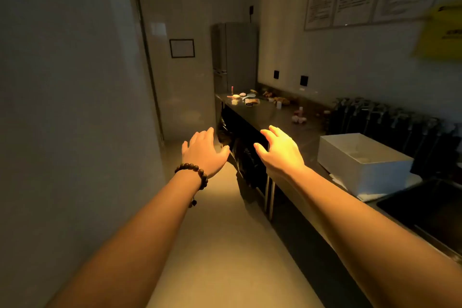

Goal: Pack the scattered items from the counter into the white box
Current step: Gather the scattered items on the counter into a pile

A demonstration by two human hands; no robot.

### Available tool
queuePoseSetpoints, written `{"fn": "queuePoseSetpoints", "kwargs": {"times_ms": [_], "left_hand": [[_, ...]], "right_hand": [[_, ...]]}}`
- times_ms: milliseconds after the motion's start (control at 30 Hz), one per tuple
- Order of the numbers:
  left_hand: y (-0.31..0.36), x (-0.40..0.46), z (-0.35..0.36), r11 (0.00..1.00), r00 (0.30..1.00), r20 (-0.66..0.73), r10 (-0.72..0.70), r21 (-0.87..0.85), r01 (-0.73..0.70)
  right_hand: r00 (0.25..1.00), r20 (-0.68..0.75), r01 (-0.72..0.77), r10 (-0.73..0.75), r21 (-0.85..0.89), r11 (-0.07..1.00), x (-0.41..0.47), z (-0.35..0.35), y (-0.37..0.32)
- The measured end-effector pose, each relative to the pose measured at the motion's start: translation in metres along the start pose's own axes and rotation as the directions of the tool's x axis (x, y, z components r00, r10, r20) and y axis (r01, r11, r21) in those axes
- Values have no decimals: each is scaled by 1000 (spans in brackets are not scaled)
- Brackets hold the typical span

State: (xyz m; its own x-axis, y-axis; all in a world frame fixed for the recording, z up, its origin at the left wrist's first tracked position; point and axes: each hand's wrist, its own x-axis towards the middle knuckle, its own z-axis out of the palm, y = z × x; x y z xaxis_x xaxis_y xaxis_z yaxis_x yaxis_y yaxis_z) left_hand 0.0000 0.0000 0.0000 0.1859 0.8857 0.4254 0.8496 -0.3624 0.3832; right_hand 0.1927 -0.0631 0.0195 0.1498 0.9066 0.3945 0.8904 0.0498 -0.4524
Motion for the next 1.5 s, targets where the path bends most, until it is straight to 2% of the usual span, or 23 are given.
{"fn": "queuePoseSetpoints", "kwargs": {"times_ms": [467, 800, 1033, 1333, 1500], "left_hand": [[-73, -32, 66, 996, 986, 152, -64, 69, 54], [-107, 7, 114, 996, 968, 238, -77, 53, 67], [-131, 78, 172, 991, 949, 287, -129, 75, 112], [-140, 259, 248, 985, 944, 281, -171, 87, 152], [-151, 331, 279, 980, 947, 255, -197, 83, 181]], "right_hand": [[990, 118, -74, 83, -78, 994, -19, 105, 15], [977, 176, -103, 120, -100, 990, 24, 164, 37], [976, 191, -82, 100, -100, 992, 114, 203, 76], [968, 229, -92, 105, -69, 993, 296, 238, 141], [964, 241, -99, 110, -55, 994, 372, 272, 157]]}}
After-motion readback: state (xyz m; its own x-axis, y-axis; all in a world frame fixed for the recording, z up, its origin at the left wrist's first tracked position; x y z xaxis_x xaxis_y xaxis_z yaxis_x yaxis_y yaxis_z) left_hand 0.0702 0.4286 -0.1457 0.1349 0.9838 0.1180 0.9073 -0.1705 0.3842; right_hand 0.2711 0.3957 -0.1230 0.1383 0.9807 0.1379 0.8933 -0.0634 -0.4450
